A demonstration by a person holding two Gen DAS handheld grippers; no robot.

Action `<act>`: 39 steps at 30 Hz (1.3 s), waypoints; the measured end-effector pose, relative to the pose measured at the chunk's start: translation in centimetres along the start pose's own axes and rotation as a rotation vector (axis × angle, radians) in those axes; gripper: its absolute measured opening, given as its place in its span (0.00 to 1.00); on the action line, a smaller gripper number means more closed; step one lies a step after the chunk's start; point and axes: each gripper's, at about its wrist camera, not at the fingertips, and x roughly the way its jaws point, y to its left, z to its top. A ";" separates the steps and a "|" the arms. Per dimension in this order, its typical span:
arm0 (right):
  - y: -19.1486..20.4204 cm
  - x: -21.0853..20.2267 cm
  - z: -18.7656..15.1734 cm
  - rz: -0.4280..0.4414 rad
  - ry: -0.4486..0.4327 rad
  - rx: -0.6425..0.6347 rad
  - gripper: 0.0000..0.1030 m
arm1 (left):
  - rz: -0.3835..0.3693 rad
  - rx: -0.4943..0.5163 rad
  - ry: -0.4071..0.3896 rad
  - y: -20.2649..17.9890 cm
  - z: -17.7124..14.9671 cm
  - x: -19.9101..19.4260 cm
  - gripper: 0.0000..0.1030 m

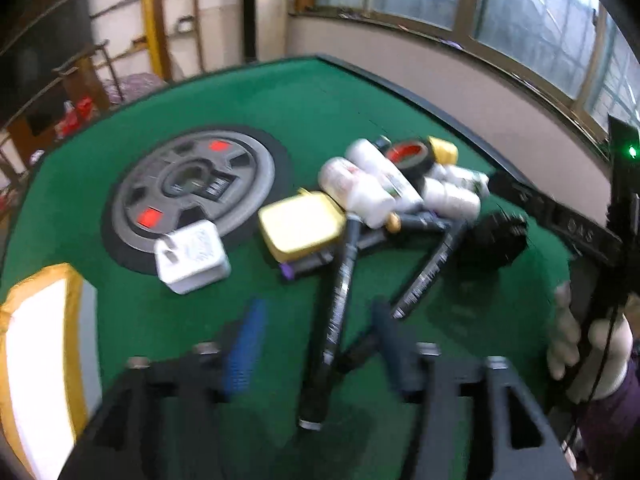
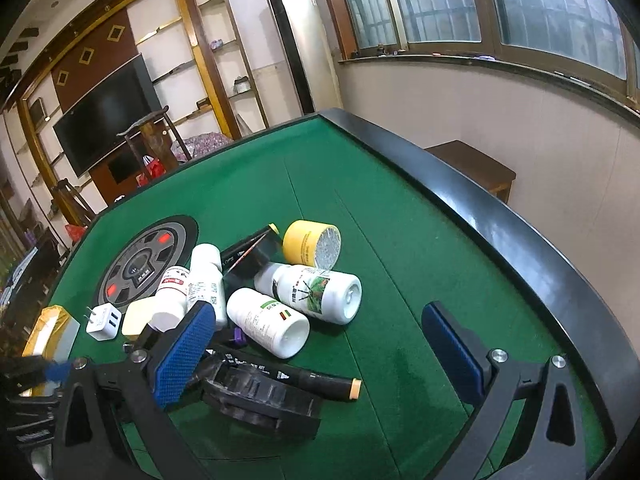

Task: Organize rigid objects
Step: 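Lower the left tool onto a black marker and close on it, then lift the marker with the left tool while the right tool grasps another black marker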

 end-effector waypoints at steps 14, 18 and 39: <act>0.0 0.4 0.0 -0.003 0.026 -0.002 1.00 | 0.021 0.029 0.088 -0.3 0.1 3.8 0.26; -0.1 0.5 0.0 -0.002 0.028 -0.002 1.00 | 0.049 0.039 0.100 -1.1 0.3 5.0 0.26; 0.0 0.5 -0.3 -0.031 0.022 0.001 1.00 | -0.096 -0.198 -0.153 0.2 -3.5 -5.4 0.15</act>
